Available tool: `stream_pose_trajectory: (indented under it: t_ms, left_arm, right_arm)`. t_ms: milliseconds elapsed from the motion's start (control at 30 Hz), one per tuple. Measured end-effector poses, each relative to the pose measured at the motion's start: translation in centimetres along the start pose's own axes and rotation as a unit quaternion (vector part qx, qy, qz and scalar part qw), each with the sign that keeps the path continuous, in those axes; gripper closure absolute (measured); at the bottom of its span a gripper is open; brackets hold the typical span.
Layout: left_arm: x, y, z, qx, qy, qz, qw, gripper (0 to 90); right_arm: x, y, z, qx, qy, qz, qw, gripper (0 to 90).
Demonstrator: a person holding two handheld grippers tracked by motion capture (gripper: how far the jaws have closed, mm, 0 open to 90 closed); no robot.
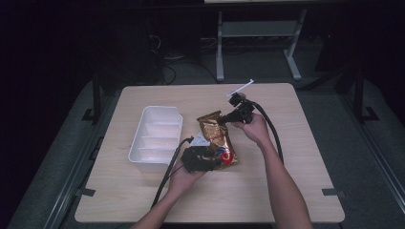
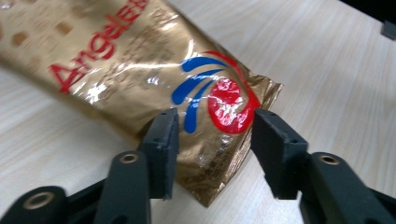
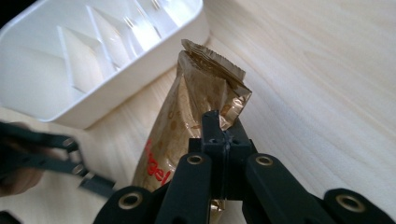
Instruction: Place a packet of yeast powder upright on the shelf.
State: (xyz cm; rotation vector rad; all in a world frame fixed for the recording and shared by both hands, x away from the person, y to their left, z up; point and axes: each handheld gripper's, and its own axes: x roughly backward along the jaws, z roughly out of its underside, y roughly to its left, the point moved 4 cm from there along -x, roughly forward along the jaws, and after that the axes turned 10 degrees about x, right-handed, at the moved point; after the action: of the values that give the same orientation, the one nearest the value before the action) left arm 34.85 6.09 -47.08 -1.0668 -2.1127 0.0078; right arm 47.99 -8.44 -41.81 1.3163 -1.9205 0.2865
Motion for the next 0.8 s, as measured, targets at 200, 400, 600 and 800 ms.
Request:
stream_pose_trajectory:
  t_ms: [200,400,600,800]
  left_arm:
    - [0.3,0.3,-0.2,0.018,-0.025,-0.005,0.9995,37.0]
    - [0.2,0.8,-0.2,0.036,-0.037,-0.008,0.9986,26.8]
    - [0.1,0.9,-0.3,0.046,-0.052,0.019,0.9974,25.9]
    - [0.1,1.0,-0.5,0.051,-0.064,0.036,0.996,26.1]
  right_arm:
    - [2.0,0.9,0.1,0.018,-0.024,0.005,0.9995,90.0]
    - [4.2,2.2,0.6,0.036,-0.047,-0.003,0.9983,90.0]
    - [5.9,3.9,0.8,0.063,-0.076,-0.014,0.995,90.0]
    - [7.2,5.5,1.1,0.087,-0.088,-0.025,0.992,90.0]
